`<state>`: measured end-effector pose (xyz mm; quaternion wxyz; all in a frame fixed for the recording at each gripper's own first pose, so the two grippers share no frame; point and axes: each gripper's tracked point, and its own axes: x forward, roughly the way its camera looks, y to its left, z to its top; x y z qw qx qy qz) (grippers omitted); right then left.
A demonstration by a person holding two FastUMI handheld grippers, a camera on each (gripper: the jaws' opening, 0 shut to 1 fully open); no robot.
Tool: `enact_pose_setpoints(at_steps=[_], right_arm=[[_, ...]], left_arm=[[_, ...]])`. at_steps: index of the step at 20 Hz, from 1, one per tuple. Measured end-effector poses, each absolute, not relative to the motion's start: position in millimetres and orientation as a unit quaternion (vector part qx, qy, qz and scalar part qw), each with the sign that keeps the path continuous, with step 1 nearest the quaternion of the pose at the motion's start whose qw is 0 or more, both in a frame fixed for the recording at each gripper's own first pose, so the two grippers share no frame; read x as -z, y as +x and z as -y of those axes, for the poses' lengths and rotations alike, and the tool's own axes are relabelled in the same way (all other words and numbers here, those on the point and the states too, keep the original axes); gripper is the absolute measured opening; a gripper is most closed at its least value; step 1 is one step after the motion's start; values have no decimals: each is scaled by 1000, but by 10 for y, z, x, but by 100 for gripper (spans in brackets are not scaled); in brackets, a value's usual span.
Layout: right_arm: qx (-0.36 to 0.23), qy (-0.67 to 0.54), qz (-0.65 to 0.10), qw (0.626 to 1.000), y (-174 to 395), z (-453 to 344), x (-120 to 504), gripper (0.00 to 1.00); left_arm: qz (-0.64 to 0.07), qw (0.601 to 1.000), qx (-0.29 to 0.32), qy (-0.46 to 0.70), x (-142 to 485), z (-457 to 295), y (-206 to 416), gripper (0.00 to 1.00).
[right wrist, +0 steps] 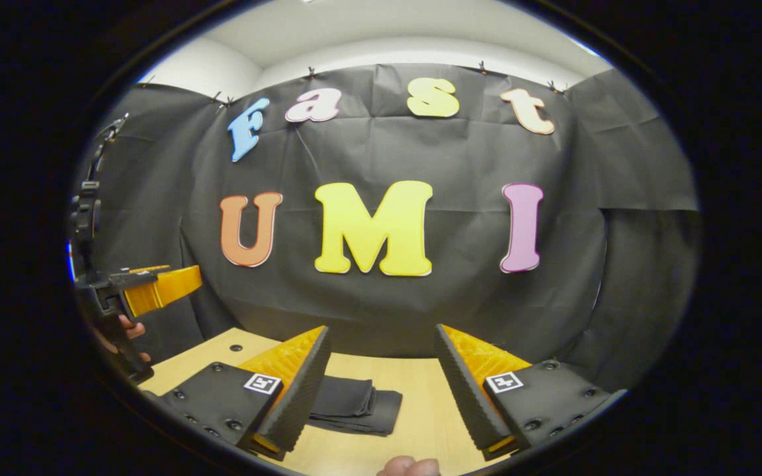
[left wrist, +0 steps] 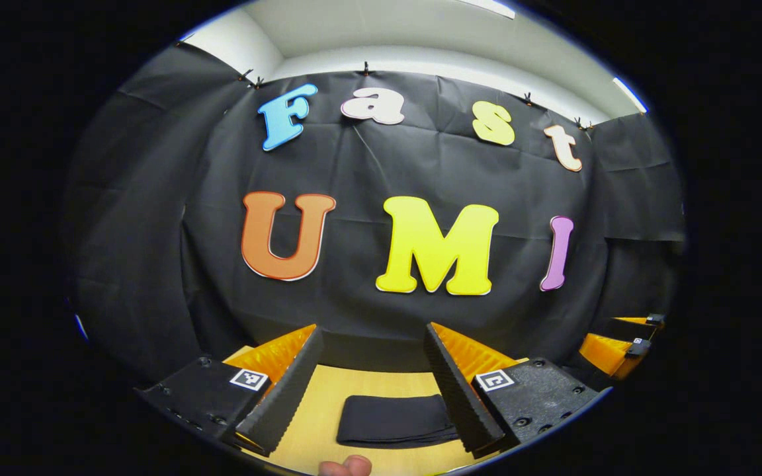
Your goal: Grasp the waist and the cuffs of the jeans and fold them to make the two legs overlap; first hold the waist and fold one-third of the jeans toward the cuffs, then hold the cuffs and fold the remaining one-third in the same direction to finish folding.
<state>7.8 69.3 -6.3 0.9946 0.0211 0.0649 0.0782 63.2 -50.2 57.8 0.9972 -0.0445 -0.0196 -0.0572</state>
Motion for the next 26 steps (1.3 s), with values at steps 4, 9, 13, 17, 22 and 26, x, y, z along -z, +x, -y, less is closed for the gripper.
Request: enact_pose_setpoints(at_steps=[4,9,13,17,22,26], right_arm=[[-98,19,-59,993,-26,-944,53,94],[-98,0,-51,994,-62,-1045,16,99],[-90,12,-48,995,-117,-1119,6,96],[-88,7,-41,995,-137,-1173,-36,95],[-92,10,-46,995,-106,-1225,-30,96],[-97,5,-50,994,-93,-1258,-39,96]], left_arm=[[24,998,44,-45,-653,361,461,100],[18,998,26,-57,-627,137,268,98],[2,997,28,-74,-546,180,171,98],[2,998,34,-60,-584,144,129,98],[3,997,32,-66,-616,64,169,98],[7,997,30,-66,-631,54,198,98]])
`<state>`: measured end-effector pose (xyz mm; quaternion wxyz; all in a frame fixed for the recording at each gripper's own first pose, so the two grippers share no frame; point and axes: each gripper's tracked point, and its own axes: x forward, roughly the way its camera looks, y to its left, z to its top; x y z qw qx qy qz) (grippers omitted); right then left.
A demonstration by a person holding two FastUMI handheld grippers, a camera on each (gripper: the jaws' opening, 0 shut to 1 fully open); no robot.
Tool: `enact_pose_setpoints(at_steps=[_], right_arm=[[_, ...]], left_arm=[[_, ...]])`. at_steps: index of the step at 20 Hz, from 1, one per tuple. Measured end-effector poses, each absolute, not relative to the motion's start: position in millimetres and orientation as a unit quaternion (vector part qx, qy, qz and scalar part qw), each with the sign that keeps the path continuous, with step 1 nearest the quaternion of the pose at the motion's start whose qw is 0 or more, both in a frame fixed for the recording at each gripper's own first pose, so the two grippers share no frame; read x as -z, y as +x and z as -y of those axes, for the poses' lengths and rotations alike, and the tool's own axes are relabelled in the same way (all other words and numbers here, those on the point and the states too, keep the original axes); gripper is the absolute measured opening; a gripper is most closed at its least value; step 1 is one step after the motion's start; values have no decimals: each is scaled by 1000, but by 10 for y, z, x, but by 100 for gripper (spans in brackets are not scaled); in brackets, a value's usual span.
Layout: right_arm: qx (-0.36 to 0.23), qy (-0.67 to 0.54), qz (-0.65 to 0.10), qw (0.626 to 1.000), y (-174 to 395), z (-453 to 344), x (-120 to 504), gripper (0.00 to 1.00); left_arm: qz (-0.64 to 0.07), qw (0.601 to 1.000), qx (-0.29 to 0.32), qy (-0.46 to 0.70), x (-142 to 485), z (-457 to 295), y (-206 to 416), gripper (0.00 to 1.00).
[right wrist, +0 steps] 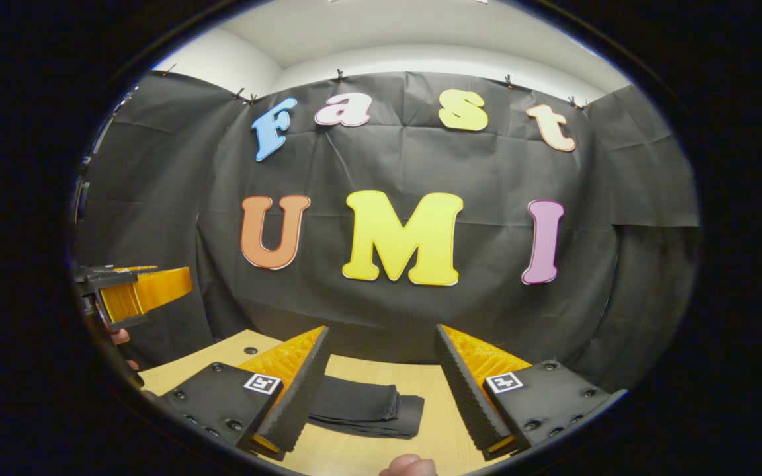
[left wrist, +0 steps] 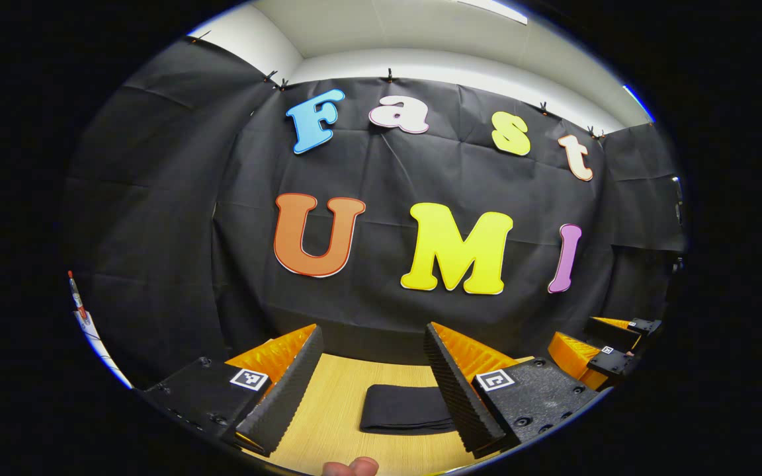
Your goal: Grasp the waist and the cuffs of the jeans and fold them to make the two legs overlap; first hold the waist and fold one-third of the jeans toward the cuffs, then hold the cuffs and fold the remaining one-third in the same direction to finish folding.
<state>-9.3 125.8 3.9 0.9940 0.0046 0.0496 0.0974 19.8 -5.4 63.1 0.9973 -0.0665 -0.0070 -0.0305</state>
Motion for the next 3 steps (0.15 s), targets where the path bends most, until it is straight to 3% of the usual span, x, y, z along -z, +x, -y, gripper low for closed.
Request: enact_pose_setpoints(at_steps=[3], right_arm=[[-101,2,-50,994,-76,-1281,-41,94]], left_arm=[[3,997,29,-73,-616,40,210,98]])
